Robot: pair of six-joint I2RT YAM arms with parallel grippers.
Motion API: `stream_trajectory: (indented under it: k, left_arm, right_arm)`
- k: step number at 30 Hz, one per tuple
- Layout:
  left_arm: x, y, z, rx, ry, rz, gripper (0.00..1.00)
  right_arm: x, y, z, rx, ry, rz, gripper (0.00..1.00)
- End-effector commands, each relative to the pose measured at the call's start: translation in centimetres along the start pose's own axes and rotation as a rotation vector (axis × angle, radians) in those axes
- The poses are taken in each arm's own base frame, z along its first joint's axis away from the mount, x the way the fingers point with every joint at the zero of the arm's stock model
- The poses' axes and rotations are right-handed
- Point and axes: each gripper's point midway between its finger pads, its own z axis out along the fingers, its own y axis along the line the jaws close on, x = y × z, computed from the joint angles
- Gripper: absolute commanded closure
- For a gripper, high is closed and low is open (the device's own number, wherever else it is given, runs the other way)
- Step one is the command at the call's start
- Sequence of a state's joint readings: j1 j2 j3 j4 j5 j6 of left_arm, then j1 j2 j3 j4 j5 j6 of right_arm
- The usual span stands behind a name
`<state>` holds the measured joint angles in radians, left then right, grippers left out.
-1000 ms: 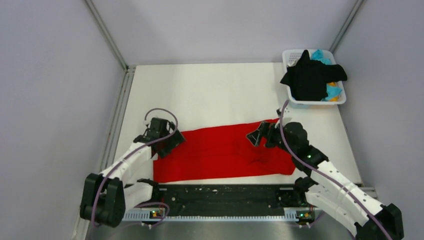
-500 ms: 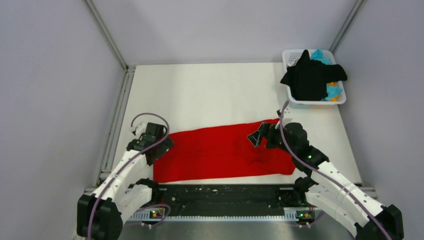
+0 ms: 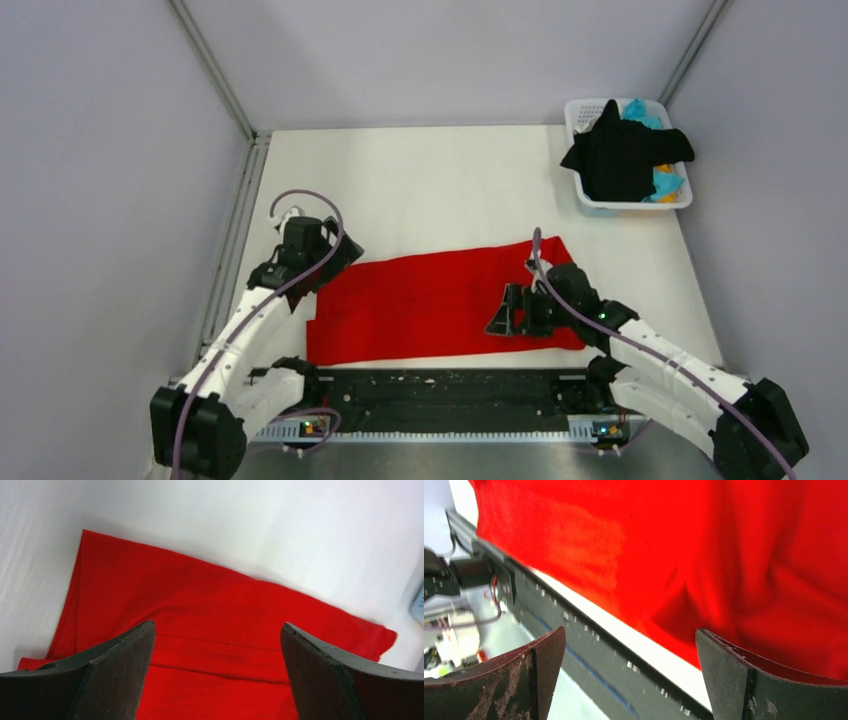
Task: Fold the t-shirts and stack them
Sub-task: Fold the other side of the tshirt into a rectangle
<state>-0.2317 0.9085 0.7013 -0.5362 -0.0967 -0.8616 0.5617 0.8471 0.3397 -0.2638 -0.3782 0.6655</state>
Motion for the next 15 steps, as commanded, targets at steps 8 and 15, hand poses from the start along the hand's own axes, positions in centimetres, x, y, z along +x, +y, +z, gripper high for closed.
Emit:
stream_trajectory:
  k: [8,15]
  left_arm:
    - [2.7,-1.0,3.6,0.053,0.138,0.05,0.01]
    - [6.0,0.2,5.4,0.07,0.237,0.031,0.01]
  right_arm:
    - [-1.0,5.1,-5.5,-0.119,-0.106,-0.054,0.01]
    - [-6.1,1.4,-3.9,0.112,-0.337,0.051,0.01]
